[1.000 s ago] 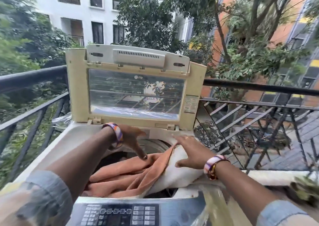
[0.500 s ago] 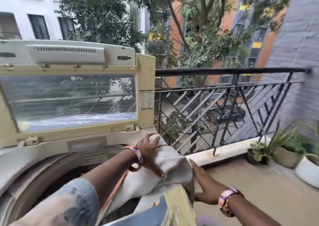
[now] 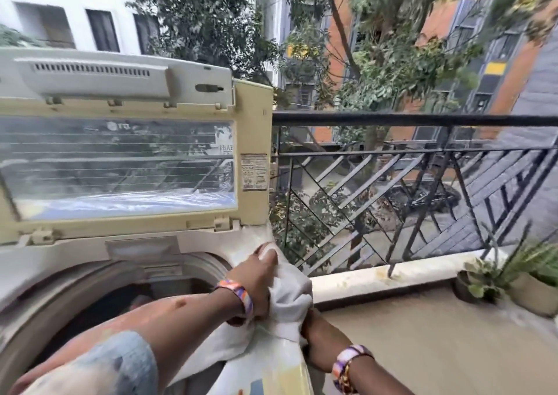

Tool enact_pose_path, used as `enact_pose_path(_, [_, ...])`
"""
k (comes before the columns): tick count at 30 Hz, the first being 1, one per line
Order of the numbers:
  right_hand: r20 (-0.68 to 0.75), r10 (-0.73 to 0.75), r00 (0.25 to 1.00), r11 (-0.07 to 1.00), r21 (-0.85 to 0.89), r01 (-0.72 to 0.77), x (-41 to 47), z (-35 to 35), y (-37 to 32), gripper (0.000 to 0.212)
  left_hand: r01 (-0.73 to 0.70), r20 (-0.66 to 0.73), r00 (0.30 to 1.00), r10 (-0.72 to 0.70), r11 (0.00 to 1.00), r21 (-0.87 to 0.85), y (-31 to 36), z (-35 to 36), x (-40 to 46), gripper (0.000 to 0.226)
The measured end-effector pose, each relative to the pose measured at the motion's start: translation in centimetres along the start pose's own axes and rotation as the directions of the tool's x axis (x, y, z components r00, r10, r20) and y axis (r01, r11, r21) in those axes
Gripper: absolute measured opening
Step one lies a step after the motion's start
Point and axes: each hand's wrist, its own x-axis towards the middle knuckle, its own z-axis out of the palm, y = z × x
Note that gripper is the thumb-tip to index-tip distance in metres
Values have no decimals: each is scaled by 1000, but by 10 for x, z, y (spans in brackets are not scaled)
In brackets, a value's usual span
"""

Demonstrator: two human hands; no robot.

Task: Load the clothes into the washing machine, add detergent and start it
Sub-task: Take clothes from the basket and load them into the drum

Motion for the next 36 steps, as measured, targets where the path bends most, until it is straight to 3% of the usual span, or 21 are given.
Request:
enact_pose_path(2, [-82, 34, 996, 999, 25, -32, -3, -7, -2, 72, -28, -94, 995, 27, 999, -16, -1, 4, -8, 64])
enact_pose_path(6, [-388, 71, 919, 960, 277, 42, -13, -13, -10, 88, -129, -174, 981, 89, 963, -238, 0, -14, -30, 24])
enact_pose_path(9, [-498, 191, 846, 822, 552, 139, 2, -10, 6, 76, -322, -253, 942, 221, 810, -491, 7, -44, -47, 19])
enact_pose_path(10, [-495, 180, 850, 802, 574, 164, 4, -13, 3, 68, -371, -282, 927, 249, 733, -570, 7, -57, -53, 25])
enact_pose_path(12, [-487, 172, 856, 811, 564, 158, -4, -41, -26, 31, -432, -341, 901, 267, 596, -677, -1, -82, -60, 37])
enact_pose_path(14, [-598, 157, 786, 847, 491, 205, -7, -72, -57, 13, -466, -390, 885, 256, 501, -729, -20, -101, -65, 44])
enact_pose_path(15, [-641, 150, 752, 850, 473, 233, -12, -91, -77, 10, -467, -409, 884, 228, 486, -739, -32, -109, -67, 44])
enact_pose_path(16, [-690, 134, 712, 847, 453, 279, -13, -106, -92, 26, -468, -430, 882, 193, 469, -749, -44, -116, -69, 43])
enact_pose_path(18, [-749, 120, 652, 836, 430, 340, -13, -131, -123, 44, -468, -464, 876, 130, 458, -755, -66, -128, -80, 40])
enact_pose_path(21, [-790, 121, 601, 782, 449, 433, -10, -156, -171, 48, -415, -445, 891, 88, 555, -721, -100, -132, -102, 52])
enact_pose_path(25, [-764, -47, 644, 720, 421, 552, -3, -148, -238, 38, -236, -453, 886, -101, 741, -628, -138, -139, -136, 72])
enact_pose_path(26, [-749, -85, 657, 727, 405, 555, 0, -140, -250, 41, -164, -445, 881, -161, 778, -607, -152, -135, -143, 71])
enact_pose_path(28, [-670, -218, 709, 794, 301, 528, 6, -114, -264, 48, 136, -286, 904, -317, 848, -512, -181, -119, -164, 85])
enact_pose_path(29, [-560, -321, 763, 830, 221, 512, 6, -97, -265, 60, 351, -74, 910, -409, 851, -391, -190, -111, -178, 67])
enact_pose_path(30, [-412, -427, 805, 850, 121, 513, 7, -79, -263, 75, 509, 84, 861, -502, 845, -165, -202, -101, -186, 100])
enact_pose_path(31, [-237, -506, 829, 855, -14, 518, 8, -62, -258, 89, 568, 269, 790, -551, 823, 18, -210, -89, -194, 132])
enact_pose_path(32, [-55, -532, 845, 838, -175, 516, 7, -46, -254, 95, 641, 365, 674, -642, 754, 143, -211, -82, -202, 71])
enact_pose_path(33, [125, -500, 857, 797, -321, 511, 8, -31, -249, 95, 560, 398, 678, -617, 785, 263, -208, -76, -209, 48])
enact_pose_path(34, [293, -405, 866, 756, -425, 498, 9, -19, -243, 88, 481, 456, 654, -603, 797, 365, -213, -73, -211, 42])
enact_pose_path(35, [442, -286, 850, 734, -469, 491, 8, -11, -239, 78, 553, 435, 655, -618, 784, 282, -210, -66, -206, 44])
enact_pose_path(36, [536, -192, 822, 728, -485, 485, 8, -5, -237, 71, 474, 462, 674, -576, 817, 328, -206, -68, -204, 49])
